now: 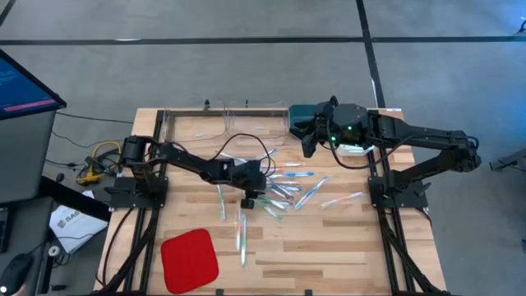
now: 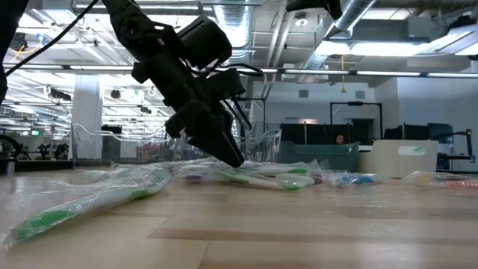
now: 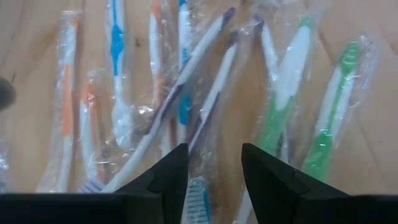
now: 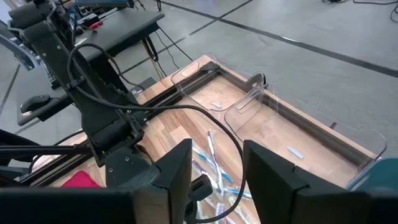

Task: Pick & Place Toothbrushes
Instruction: Put the violet toothbrush into the left transparent bin

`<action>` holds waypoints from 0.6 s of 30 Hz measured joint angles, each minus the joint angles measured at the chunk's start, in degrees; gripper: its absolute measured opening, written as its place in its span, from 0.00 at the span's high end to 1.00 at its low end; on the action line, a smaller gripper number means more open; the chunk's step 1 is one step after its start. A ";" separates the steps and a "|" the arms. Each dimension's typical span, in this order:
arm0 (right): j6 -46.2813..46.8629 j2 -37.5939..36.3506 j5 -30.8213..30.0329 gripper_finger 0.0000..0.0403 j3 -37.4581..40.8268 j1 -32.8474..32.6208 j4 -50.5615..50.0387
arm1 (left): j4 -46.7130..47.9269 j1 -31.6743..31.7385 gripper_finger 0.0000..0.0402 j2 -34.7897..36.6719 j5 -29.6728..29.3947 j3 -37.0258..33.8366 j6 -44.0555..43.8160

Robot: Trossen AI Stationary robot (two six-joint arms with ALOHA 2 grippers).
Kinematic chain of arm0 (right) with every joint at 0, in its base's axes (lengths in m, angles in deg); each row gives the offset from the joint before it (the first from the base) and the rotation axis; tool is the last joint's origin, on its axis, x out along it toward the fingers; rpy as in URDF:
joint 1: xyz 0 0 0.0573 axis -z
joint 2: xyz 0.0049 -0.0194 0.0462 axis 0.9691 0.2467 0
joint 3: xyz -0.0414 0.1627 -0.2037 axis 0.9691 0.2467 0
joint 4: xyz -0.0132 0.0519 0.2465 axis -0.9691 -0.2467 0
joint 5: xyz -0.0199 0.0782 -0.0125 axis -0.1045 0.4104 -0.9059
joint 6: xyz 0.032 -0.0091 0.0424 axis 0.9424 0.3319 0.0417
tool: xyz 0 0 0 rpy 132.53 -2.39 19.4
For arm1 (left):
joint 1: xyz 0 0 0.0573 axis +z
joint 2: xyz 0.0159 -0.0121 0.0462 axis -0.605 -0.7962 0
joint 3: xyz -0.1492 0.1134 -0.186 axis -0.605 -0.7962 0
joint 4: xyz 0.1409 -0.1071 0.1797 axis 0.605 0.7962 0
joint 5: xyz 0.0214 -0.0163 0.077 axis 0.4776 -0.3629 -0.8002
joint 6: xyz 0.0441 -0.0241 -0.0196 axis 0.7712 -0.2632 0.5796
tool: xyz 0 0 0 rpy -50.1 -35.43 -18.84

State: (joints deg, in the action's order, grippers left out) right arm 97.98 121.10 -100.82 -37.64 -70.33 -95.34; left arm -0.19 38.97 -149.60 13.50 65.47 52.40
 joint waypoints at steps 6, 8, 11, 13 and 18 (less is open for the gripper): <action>0.00 0.00 0.00 0.65 0.00 0.00 -0.75 | 0.00 1.10 0.64 0.00 -0.36 0.00 0.05; 0.00 0.00 0.00 0.65 0.00 0.00 -0.75 | 0.00 1.37 0.64 0.00 -0.36 0.00 0.59; 0.00 0.00 0.00 0.65 0.00 0.00 -0.75 | 0.16 1.35 0.64 0.00 -0.58 0.00 1.50; 0.00 0.00 0.00 0.65 0.00 0.00 -0.74 | 0.64 1.20 0.64 0.00 -0.58 0.00 1.54; 0.00 0.00 0.02 0.66 0.00 -0.17 -0.73 | 3.12 0.89 0.64 0.00 -0.56 0.00 1.56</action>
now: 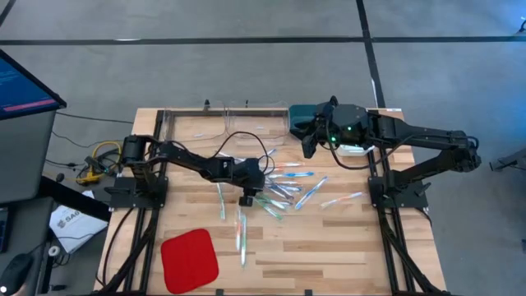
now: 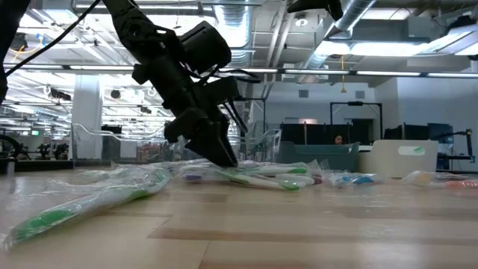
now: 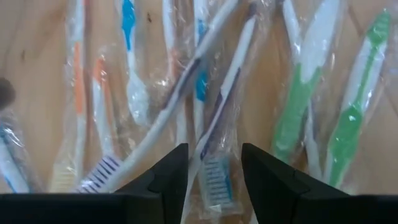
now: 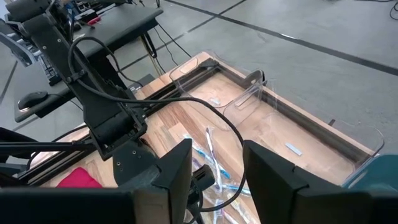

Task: Pick & Place Toothbrushes
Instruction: Put the violet toothbrush into the left transparent bin

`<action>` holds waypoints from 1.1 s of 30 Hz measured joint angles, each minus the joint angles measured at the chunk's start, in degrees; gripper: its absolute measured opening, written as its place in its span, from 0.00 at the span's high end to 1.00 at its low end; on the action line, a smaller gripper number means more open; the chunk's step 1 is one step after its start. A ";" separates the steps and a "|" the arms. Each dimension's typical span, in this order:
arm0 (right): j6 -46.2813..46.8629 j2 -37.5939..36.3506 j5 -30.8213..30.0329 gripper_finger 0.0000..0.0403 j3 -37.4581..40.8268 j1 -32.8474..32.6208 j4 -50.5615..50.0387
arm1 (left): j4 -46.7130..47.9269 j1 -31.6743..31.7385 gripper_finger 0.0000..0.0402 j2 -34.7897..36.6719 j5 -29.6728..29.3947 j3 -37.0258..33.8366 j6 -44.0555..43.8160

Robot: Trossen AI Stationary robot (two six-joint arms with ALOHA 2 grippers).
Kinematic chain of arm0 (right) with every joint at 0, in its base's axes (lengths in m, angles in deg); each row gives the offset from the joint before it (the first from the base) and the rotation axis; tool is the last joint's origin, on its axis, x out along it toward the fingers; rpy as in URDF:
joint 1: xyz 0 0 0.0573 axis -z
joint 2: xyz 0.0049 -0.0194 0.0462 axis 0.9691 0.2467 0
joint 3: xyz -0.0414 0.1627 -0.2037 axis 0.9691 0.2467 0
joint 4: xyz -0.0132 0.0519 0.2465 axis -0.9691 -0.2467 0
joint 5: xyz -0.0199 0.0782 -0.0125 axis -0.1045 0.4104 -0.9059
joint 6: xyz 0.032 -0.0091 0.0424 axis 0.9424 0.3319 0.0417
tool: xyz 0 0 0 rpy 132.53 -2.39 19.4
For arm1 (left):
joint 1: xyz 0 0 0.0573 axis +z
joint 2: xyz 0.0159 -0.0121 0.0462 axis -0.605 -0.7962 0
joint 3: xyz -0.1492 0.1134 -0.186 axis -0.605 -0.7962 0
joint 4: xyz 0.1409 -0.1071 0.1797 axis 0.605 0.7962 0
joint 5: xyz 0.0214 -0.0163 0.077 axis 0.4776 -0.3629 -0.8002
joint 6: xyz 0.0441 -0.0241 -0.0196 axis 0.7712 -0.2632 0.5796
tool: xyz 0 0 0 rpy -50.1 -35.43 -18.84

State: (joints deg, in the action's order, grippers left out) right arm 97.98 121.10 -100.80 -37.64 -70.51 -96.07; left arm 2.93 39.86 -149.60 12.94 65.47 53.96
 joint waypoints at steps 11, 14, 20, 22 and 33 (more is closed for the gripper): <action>0.00 0.00 0.02 0.65 0.00 0.00 0.02 | 0.88 0.00 0.64 -0.68 0.02 -0.02 -0.41; 0.00 0.00 0.02 0.66 0.00 0.00 0.02 | 0.92 0.00 0.67 -0.68 0.02 -0.02 -0.50; 0.00 0.00 0.04 0.66 0.00 0.00 0.02 | 0.97 -0.05 0.81 -0.68 0.04 -0.02 -1.89; 0.00 0.00 0.07 0.66 0.00 0.00 0.02 | 1.01 -0.09 0.87 -0.68 0.04 -0.02 -3.28; 0.02 -0.02 0.02 0.67 0.00 0.07 0.07 | 3.79 -2.15 0.94 1.66 -0.73 -0.04 -7.76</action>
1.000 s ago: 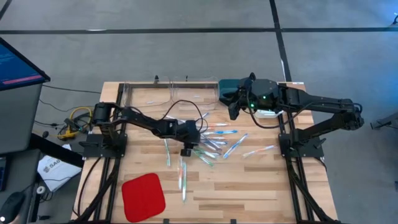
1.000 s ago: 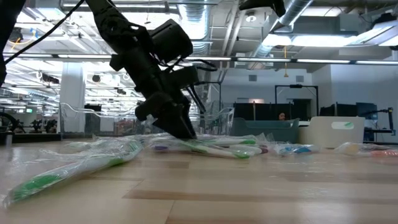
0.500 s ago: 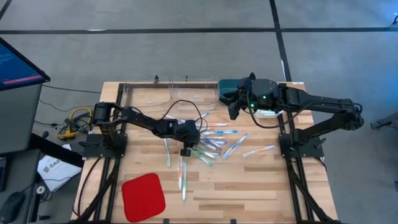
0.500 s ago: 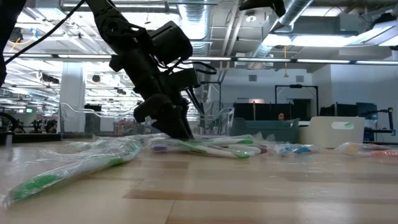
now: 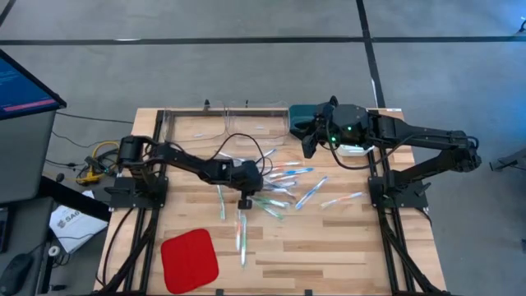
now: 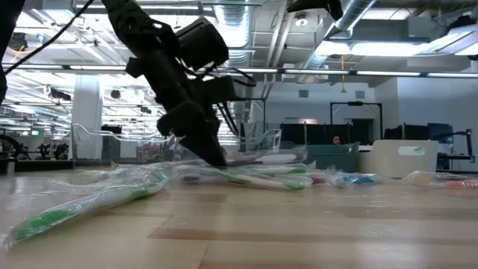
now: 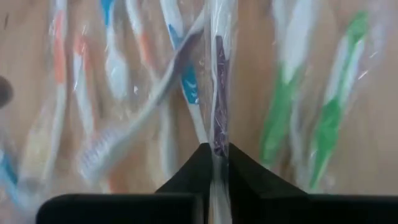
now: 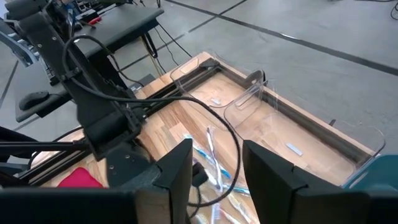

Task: Pick & Place Toothbrushes
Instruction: Put the violet toothbrush into the left transparent bin

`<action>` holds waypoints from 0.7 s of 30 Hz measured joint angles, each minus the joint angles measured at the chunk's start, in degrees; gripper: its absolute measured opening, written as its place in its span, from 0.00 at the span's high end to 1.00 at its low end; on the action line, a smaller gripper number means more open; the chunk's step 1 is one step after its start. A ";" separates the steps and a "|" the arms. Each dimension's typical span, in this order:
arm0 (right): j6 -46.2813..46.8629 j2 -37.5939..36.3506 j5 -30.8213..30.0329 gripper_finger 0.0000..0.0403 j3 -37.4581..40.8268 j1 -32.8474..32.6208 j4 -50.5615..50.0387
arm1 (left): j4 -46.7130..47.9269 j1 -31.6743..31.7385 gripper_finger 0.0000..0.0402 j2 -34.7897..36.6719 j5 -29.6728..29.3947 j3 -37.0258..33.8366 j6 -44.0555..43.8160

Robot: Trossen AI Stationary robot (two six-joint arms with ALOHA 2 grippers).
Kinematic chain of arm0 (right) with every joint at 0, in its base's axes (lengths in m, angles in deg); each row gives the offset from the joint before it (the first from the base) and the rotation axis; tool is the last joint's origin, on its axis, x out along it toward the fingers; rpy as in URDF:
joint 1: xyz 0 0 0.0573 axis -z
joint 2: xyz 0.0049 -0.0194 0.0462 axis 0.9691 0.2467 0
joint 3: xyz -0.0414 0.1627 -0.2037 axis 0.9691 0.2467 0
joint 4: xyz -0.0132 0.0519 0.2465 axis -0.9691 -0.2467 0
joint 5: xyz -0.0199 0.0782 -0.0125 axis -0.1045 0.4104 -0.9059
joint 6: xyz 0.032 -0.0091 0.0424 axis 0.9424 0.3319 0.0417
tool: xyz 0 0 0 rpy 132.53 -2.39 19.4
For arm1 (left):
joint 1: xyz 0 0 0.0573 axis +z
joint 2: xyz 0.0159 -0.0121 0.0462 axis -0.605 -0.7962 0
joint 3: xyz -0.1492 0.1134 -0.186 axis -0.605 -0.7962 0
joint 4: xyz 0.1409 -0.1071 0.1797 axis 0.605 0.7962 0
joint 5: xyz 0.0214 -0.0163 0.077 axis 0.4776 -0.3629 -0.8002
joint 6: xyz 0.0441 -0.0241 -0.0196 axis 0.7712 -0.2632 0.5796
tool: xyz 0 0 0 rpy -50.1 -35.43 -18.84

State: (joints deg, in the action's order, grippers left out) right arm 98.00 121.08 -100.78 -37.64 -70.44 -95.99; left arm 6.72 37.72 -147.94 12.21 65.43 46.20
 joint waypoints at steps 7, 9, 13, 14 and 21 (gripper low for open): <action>0.00 0.00 -0.02 0.66 0.02 0.00 -0.01 | 3.06 -1.87 0.97 6.09 -0.65 -0.03 -1.95; 0.00 0.00 -0.04 0.67 0.02 0.00 -0.01 | 2.38 -1.90 0.97 8.00 -1.52 0.06 -3.65; 0.00 0.00 -0.09 0.67 0.02 0.00 -0.01 | 2.60 -1.05 0.98 10.78 -2.02 0.04 -5.83; -0.01 0.00 -0.09 0.66 0.02 0.00 -0.01 | 2.77 -0.80 0.98 11.10 -2.02 0.04 -6.35; -0.01 0.00 -0.11 0.67 0.02 0.00 0.02 | 4.19 -0.34 0.98 10.36 -1.91 0.02 -7.48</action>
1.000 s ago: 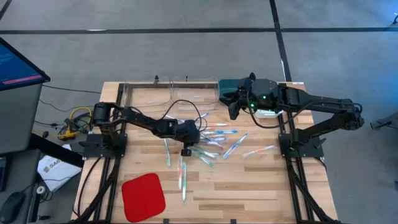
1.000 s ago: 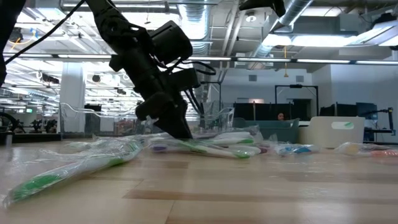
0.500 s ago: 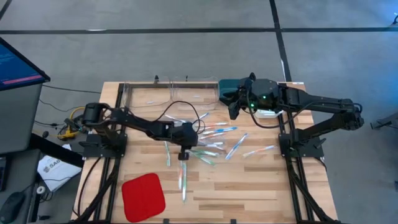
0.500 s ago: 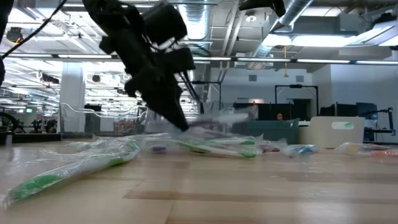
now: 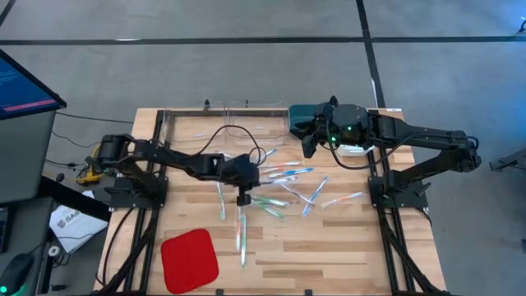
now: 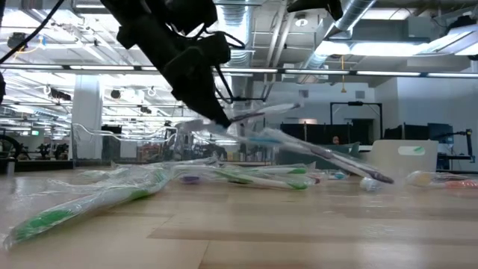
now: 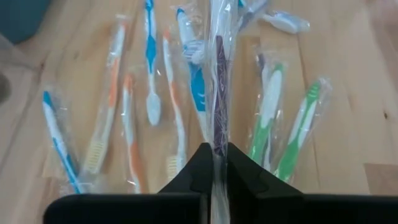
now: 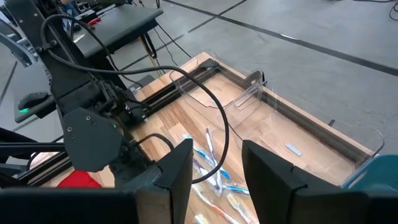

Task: Pick & Place Toothbrushes
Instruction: Put the violet toothbrush into the left transparent bin

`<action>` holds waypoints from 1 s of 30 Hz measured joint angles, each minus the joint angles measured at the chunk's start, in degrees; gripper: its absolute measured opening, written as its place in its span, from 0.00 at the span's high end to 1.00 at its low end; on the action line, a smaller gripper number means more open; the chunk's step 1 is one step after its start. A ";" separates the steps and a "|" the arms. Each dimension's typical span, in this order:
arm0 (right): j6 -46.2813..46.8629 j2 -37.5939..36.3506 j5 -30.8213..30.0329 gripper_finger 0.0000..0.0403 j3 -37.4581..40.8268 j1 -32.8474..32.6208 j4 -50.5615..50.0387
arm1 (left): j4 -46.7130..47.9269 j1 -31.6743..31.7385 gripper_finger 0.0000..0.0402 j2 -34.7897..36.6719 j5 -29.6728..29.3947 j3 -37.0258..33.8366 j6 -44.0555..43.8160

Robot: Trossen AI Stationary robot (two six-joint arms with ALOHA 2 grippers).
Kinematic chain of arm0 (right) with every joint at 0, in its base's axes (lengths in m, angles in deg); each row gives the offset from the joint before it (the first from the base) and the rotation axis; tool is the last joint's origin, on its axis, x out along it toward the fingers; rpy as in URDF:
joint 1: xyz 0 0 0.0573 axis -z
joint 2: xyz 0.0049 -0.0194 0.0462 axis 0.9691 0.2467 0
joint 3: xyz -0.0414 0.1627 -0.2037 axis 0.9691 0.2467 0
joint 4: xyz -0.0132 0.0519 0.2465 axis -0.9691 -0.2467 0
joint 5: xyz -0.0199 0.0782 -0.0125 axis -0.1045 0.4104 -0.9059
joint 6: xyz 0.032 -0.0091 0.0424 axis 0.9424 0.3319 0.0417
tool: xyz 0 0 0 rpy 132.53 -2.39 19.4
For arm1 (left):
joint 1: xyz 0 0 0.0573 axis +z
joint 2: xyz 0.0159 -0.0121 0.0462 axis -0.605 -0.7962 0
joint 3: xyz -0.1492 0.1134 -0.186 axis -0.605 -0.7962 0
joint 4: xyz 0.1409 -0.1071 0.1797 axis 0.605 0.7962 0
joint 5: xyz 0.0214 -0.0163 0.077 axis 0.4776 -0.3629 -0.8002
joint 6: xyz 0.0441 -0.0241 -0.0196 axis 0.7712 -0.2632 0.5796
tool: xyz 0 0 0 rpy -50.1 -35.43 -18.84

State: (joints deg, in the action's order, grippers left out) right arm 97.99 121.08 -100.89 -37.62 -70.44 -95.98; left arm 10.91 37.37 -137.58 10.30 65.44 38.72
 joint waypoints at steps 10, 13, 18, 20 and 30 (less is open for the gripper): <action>0.00 0.00 0.00 0.67 0.00 0.00 -0.02 | 0.31 0.88 0.98 -4.44 0.44 0.00 -0.86; 0.01 0.00 0.00 0.67 0.00 0.00 -0.02 | 0.46 1.79 0.98 -6.82 1.24 -0.02 -1.75; 0.01 0.00 -0.02 0.67 0.00 0.00 -0.02 | 0.33 2.12 0.92 -8.53 2.17 -0.04 -1.50; 0.01 0.00 0.00 0.67 0.00 -0.07 -0.02 | -0.40 1.97 0.87 -8.47 2.12 -0.02 -1.41; 1.50 0.02 -0.02 0.66 0.00 -0.39 -0.22 | -3.17 1.91 0.58 -7.00 2.60 -0.02 2.02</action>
State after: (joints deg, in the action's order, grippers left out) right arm 99.49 121.10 -100.91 -37.62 -70.84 -96.20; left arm 7.74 39.28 -144.58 12.90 65.42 40.74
